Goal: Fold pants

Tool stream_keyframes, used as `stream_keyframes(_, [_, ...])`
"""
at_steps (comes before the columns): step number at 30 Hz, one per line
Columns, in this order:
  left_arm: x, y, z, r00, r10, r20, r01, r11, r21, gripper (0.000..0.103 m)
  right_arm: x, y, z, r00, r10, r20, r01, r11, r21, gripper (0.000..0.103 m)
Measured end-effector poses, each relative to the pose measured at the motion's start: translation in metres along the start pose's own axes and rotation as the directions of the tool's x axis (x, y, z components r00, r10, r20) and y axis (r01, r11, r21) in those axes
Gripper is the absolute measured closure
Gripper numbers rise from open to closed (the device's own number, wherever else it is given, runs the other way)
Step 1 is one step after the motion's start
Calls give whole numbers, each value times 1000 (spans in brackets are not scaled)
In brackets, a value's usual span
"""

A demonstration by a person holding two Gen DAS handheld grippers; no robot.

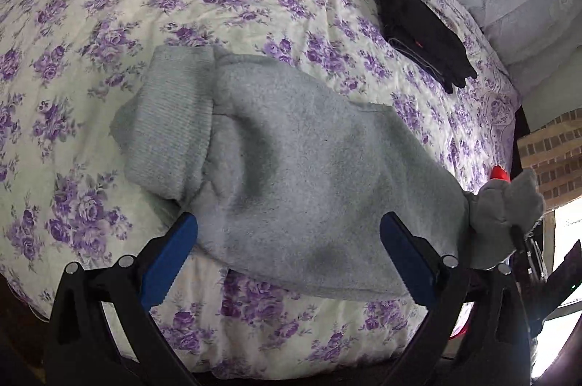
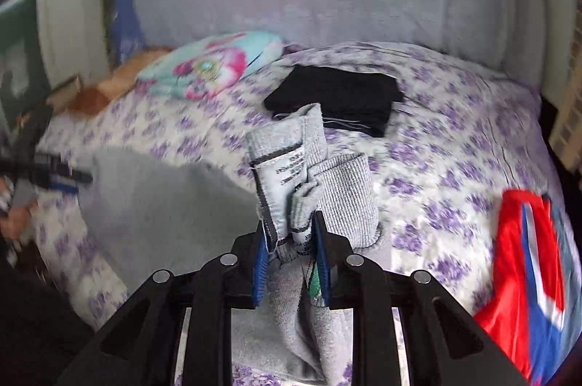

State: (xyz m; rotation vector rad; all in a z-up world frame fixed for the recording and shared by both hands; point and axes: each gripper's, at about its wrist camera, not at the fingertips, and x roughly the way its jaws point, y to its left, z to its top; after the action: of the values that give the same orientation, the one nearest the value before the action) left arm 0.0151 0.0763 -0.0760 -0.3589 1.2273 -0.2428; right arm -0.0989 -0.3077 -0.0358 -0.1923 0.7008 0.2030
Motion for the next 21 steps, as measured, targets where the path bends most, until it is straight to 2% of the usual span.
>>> stream_keyframes(4, [0,13,-7,1000,-9,3,9,1000,-27,5,30,53,-13,997,1,-78,-17,978,-208,84])
stream_keyframes(9, [5,24,-13,1000,-19,-11,18,998,-55,5,55,74,-31,983,11,-183,-68,949,-309,84])
stream_keyframes(10, [6,25,-14,1000,-17,-17,16,998,-56,5,60,77,-36,979,14,-204,-81,943,-322,79])
stream_keyframes(13, [10,26,-16,999,-10,-31,8,998,-60,5,57,88,-37,971,72,-228,-147,931,-333,49])
stream_keyframes(15, [9,27,-16,1000,-7,-28,5,998,-60,5,40,82,-28,960,171,-220,-228,936,-267,46])
stream_keyframes(16, [7,27,-16,1000,-4,-21,3,998,-59,5,26,74,-20,955,233,-183,-268,943,-199,49])
stream_keyframes(17, [5,27,-15,1000,0,-12,-1,998,-59,5,13,63,-13,957,257,-132,-274,953,-131,49])
stream_keyframes(19, [-1,30,-14,1000,5,5,-5,998,-65,5,0,38,-2,975,213,-67,-215,977,-20,49])
stream_keyframes(21, [-6,33,-13,1000,5,21,-4,997,-78,5,5,13,-1,992,104,-73,-100,994,52,54])
